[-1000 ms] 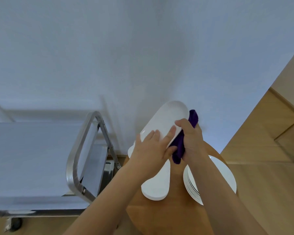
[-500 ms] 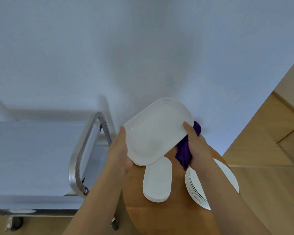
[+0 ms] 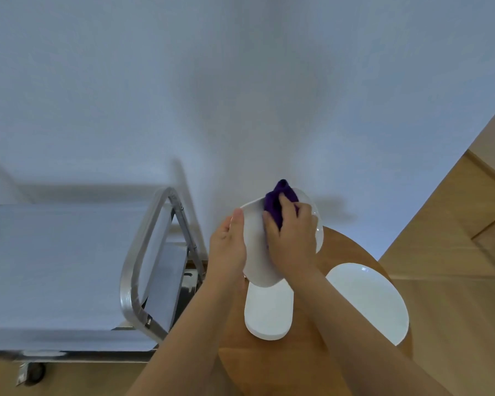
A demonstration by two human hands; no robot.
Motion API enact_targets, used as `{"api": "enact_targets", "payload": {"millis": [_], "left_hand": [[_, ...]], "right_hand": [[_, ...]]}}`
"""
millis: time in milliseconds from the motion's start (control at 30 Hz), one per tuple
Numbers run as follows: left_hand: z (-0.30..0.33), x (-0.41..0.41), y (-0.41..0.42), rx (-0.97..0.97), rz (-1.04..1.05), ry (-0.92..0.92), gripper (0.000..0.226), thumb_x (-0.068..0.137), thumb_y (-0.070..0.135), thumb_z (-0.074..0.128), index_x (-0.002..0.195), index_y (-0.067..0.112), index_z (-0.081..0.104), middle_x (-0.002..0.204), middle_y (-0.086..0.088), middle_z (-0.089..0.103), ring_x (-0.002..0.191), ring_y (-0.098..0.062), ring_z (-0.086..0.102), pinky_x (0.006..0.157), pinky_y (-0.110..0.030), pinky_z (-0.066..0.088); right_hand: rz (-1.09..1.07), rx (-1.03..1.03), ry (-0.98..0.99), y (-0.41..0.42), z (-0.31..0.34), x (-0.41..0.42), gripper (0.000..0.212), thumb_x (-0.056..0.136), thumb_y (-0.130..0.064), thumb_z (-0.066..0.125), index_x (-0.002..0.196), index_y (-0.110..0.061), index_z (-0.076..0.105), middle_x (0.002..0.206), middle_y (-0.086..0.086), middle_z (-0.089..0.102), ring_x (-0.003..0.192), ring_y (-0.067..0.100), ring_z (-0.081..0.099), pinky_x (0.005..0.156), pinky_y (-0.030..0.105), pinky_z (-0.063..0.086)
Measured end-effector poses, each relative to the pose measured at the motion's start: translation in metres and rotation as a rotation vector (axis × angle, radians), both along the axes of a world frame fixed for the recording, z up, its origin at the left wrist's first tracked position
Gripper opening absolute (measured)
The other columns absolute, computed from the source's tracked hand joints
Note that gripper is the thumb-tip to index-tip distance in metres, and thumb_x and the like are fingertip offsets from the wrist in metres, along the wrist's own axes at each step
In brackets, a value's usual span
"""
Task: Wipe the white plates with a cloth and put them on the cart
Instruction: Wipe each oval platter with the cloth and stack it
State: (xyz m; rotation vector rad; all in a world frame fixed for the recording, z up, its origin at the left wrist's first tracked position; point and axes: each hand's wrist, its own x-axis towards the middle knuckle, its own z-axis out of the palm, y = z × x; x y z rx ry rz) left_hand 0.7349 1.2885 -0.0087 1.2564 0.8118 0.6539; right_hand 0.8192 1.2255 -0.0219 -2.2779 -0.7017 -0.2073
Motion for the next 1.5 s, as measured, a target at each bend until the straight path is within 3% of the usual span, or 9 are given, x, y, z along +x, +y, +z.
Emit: {"api": "enact_targets", "payload": {"millis": [100, 233, 300, 500, 667, 767, 933, 1167, 1500], "left_hand": [[0.003, 0.003, 0.007, -0.075, -0.043, -0.057, 0.036, 0.098, 0.047, 0.04, 0.1, 0.027, 0.07, 0.099, -0.001, 0.073, 0.097, -0.02, 0.067, 0.085, -0.037, 0.053], [0.001, 0.002, 0.023, -0.197, -0.007, -0.124, 0.044, 0.096, 0.043, 0.048, 0.065, 0.025, 0.073, 0.073, -0.002, 0.074, 0.068, -0.014, 0.071, 0.056, -0.023, 0.055], [-0.004, 0.0, 0.03, -0.224, 0.024, -0.108, 0.037, 0.094, 0.045, 0.051, 0.071, 0.023, 0.07, 0.068, -0.003, 0.073, 0.063, -0.015, 0.071, 0.053, -0.025, 0.055], [-0.017, -0.014, 0.039, -0.316, -0.042, -0.026, 0.049, 0.092, 0.049, 0.051, 0.119, 0.009, 0.061, 0.114, -0.019, 0.066, 0.107, -0.039, 0.063, 0.096, -0.057, 0.047], [-0.047, -0.025, 0.053, -0.379, -0.059, 0.075, 0.04, 0.092, 0.047, 0.05, 0.109, 0.013, 0.065, 0.095, -0.008, 0.075, 0.085, -0.024, 0.072, 0.061, -0.034, 0.058], [-0.074, -0.021, 0.062, -0.501, -0.032, 0.167, 0.042, 0.096, 0.046, 0.045, 0.117, 0.013, 0.061, 0.109, -0.011, 0.069, 0.095, -0.028, 0.066, 0.069, -0.038, 0.054], [-0.13, -0.006, 0.09, -0.641, 0.081, 0.241, 0.033, 0.1, 0.042, 0.04, 0.111, 0.016, 0.057, 0.097, -0.006, 0.071, 0.082, -0.024, 0.069, 0.061, -0.037, 0.055], [-0.217, 0.031, 0.136, -0.508, 0.371, 0.438, 0.028, 0.094, 0.045, 0.053, 0.086, 0.018, 0.056, 0.082, 0.002, 0.062, 0.074, -0.019, 0.06, 0.071, -0.034, 0.051], [-0.292, 0.102, 0.163, -0.303, 0.366, 0.601, 0.048, 0.098, 0.046, 0.041, 0.124, 0.008, 0.053, 0.102, -0.002, 0.053, 0.092, -0.019, 0.052, 0.079, -0.031, 0.044]], "right_hand": [[0.136, -0.017, -0.057, 0.003, -0.001, -0.021, 0.046, 0.093, -0.035, 0.05, 0.136, -0.021, 0.045, 0.127, 0.01, 0.046, 0.105, 0.027, 0.041, 0.075, 0.032, 0.045], [0.298, 0.008, -0.231, -0.004, -0.006, -0.056, 0.04, 0.086, -0.03, 0.051, 0.123, -0.016, 0.06, 0.116, 0.011, 0.061, 0.091, 0.028, 0.056, 0.067, 0.035, 0.054], [0.352, -0.005, -0.309, -0.01, -0.013, -0.057, 0.036, 0.084, -0.029, 0.053, 0.116, -0.017, 0.064, 0.113, 0.008, 0.064, 0.091, 0.026, 0.059, 0.071, 0.033, 0.054], [0.402, -0.066, -0.402, -0.036, -0.044, -0.027, 0.037, 0.079, -0.031, 0.053, 0.109, -0.016, 0.069, 0.108, 0.006, 0.066, 0.096, 0.019, 0.048, 0.08, 0.029, 0.049], [0.231, -0.258, -0.241, -0.044, -0.064, 0.012, 0.038, 0.072, -0.017, 0.077, 0.108, -0.009, 0.069, 0.106, 0.015, 0.066, 0.087, 0.035, 0.06, 0.066, 0.042, 0.055], [0.132, -0.278, -0.09, -0.043, -0.078, 0.023, 0.037, 0.08, -0.017, 0.072, 0.115, -0.007, 0.065, 0.112, 0.016, 0.063, 0.097, 0.036, 0.057, 0.072, 0.042, 0.053], [0.02, -0.151, 0.127, -0.037, -0.107, 0.025, 0.038, 0.088, -0.024, 0.062, 0.124, -0.013, 0.058, 0.119, 0.008, 0.056, 0.107, 0.025, 0.049, 0.079, 0.029, 0.044], [-0.035, -0.089, 0.362, -0.019, -0.148, 0.018, 0.039, 0.088, -0.025, 0.062, 0.126, -0.016, 0.056, 0.122, 0.001, 0.054, 0.106, 0.013, 0.046, 0.082, 0.018, 0.038], [-0.052, -0.04, 0.641, -0.011, -0.189, -0.008, 0.036, 0.085, -0.026, 0.064, 0.119, -0.034, 0.052, 0.112, -0.028, 0.041, 0.109, 0.005, 0.043, 0.091, 0.016, 0.042]]}}
